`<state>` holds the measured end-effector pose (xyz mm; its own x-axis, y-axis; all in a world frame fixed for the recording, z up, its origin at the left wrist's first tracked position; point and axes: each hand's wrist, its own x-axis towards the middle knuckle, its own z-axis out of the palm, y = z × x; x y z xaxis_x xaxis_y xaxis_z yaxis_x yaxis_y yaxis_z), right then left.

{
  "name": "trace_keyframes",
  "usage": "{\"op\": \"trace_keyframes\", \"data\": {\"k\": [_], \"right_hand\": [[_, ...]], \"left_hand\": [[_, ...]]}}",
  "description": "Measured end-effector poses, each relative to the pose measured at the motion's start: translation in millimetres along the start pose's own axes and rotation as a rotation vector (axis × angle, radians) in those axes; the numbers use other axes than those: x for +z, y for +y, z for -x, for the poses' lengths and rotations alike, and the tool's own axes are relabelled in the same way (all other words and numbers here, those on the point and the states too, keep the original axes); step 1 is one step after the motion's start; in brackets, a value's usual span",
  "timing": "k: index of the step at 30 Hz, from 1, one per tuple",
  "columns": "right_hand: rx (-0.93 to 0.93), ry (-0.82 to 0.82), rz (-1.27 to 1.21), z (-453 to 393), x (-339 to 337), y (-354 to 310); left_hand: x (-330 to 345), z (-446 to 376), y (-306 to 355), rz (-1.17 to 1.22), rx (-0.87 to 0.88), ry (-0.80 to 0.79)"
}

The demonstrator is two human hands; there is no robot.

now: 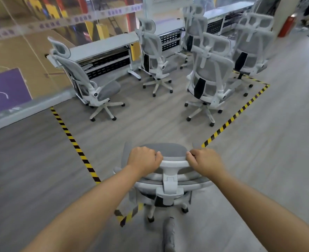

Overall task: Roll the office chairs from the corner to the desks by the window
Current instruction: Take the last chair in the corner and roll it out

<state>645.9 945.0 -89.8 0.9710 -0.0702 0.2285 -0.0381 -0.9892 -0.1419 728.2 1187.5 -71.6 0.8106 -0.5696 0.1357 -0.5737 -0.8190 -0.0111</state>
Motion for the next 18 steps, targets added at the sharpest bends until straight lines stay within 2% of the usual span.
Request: {"op": "trace_keyframes", "data": {"k": [8, 18], "right_hand": [[-0.044, 0.046, -0.039, -186.6, 36.9, -3.5], [0.096, 0.061, -0.017, -349.4, 83.7, -30.3]], "left_hand": [[9.8, -150.8, -101.5, -0.007, -0.017, -0.008], [27.8, -303.4, -222.9, 0.028, 0.069, -0.023]]}}
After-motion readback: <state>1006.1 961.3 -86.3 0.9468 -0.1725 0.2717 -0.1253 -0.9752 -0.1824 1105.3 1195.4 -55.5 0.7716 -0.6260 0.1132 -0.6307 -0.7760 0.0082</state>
